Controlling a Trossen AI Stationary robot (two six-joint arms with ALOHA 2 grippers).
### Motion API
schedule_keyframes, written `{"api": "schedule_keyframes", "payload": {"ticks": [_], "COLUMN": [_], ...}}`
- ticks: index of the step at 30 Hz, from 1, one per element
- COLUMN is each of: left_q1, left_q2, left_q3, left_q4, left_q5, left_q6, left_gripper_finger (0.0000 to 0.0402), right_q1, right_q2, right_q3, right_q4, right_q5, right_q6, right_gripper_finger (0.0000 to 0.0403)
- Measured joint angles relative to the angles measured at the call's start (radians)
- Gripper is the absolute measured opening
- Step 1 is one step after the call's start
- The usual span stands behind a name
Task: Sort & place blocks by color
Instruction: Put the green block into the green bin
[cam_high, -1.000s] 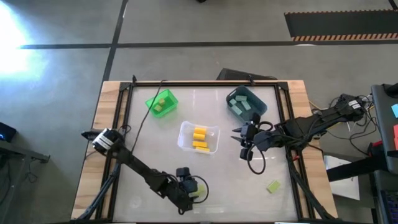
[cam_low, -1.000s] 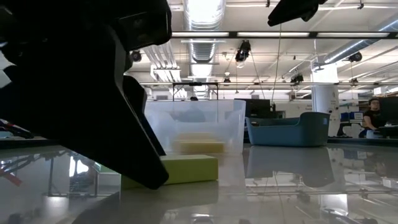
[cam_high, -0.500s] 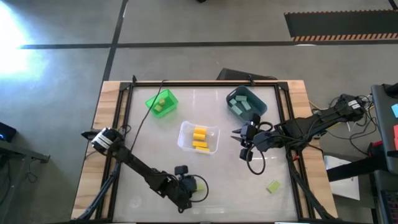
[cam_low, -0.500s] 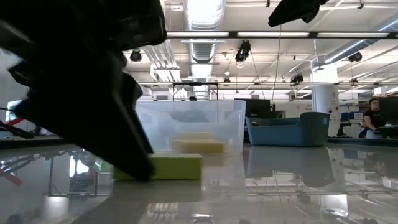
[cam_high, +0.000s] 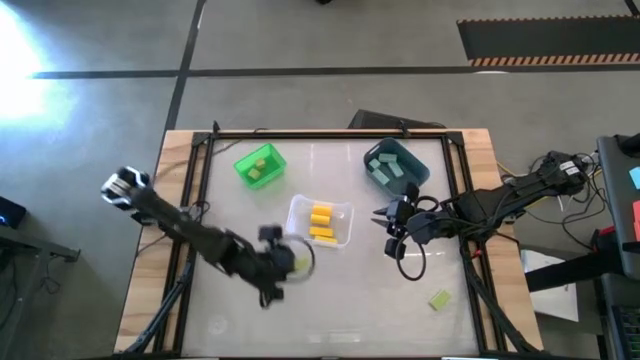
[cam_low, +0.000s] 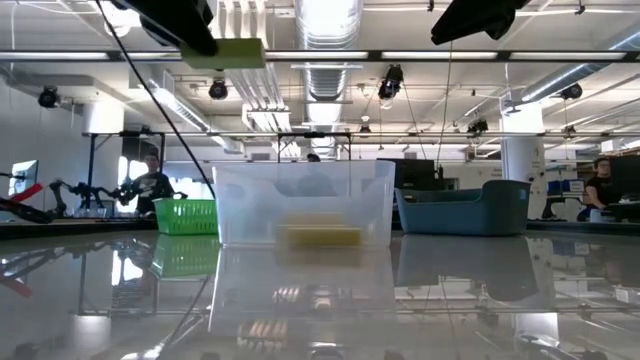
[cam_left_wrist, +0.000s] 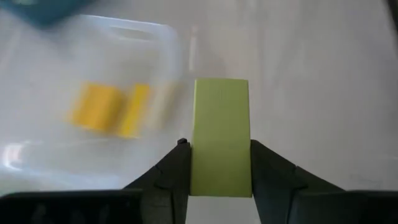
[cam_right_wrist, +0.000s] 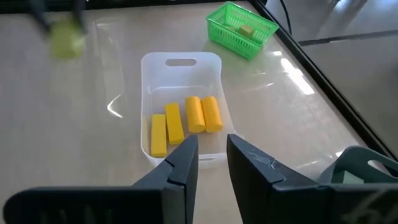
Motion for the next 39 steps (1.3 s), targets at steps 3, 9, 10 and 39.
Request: {"api": "schedule_keyframes", "payload": {"ticks": [3, 9, 10, 39], "left_q1": [0.076, 0.314, 0.364, 1.102], "left_q2": [-0.115, -0.320, -0.350, -0.363], "left_q3": [-0.041, -0.197, -0.232, -0.579], "left_q4": [-0.026, -0.016, -0.007, 0.289], "left_q5": [-0.023, -0.041, -0.040, 0.036], "left_q6": [0.078, 0.247, 0.268, 0.379], "left_gripper_finger": [0.0112, 0.0112, 0.0112, 0.0209], "right_q1": [0.000, 0.000, 0.000, 0.000], "right_q2": [0.000, 0.000, 0.000, 0.000], "right_q3": [0.000, -0.001, -0.001, -0.002], "right_q4": [0.003, 0.026, 0.026, 0.067], "right_q5": [0.000, 0.001, 0.001, -0.001], "right_q6": [0.000, -0.001, -0.001, 0.053], "right_gripper_finger": [0.0075, 0.0069, 0.0069, 0.0068]}}
